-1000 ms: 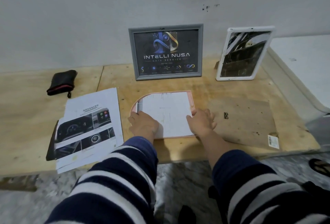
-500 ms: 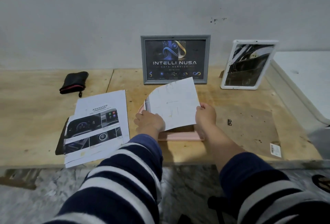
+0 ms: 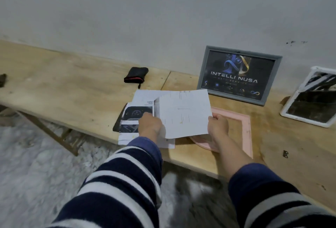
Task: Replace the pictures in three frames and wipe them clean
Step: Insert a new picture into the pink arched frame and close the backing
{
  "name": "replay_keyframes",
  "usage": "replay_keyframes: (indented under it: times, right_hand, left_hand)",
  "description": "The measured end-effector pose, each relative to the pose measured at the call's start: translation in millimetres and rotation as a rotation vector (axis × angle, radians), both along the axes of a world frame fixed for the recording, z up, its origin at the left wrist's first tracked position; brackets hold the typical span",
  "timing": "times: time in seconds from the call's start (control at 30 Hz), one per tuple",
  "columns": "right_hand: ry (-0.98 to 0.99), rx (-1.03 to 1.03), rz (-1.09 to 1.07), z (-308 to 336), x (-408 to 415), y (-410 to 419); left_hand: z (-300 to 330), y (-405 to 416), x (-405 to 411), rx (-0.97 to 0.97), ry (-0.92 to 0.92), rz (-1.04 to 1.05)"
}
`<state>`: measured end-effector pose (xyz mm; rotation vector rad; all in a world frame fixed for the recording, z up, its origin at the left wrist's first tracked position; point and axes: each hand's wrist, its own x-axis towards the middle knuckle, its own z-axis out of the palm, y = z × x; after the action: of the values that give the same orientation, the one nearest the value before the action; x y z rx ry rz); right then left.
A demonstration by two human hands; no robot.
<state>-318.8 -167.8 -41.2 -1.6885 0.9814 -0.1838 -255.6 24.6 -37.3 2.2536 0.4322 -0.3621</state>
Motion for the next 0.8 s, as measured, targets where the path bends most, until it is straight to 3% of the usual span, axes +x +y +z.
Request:
replay_keyframes:
  times: [0.13,0.23,0.8]
  right_hand:
    - [-0.018,0.036,0.039,-8.3,32.4,51.9]
    - [0.015,0.005,0.111,-15.7,80.2,138.2]
    - [0.089,-0.112,0.361,-43.4,166.8,281.3]
  left_hand:
    - [1.3,55.9,19.0,-0.044,-0.028,0.021]
    - [-7.9,140.4,61.6,-0.009,-0.005,0.061]
    - [-27.3,268.6,135.6,0.232,0.012,0.011]
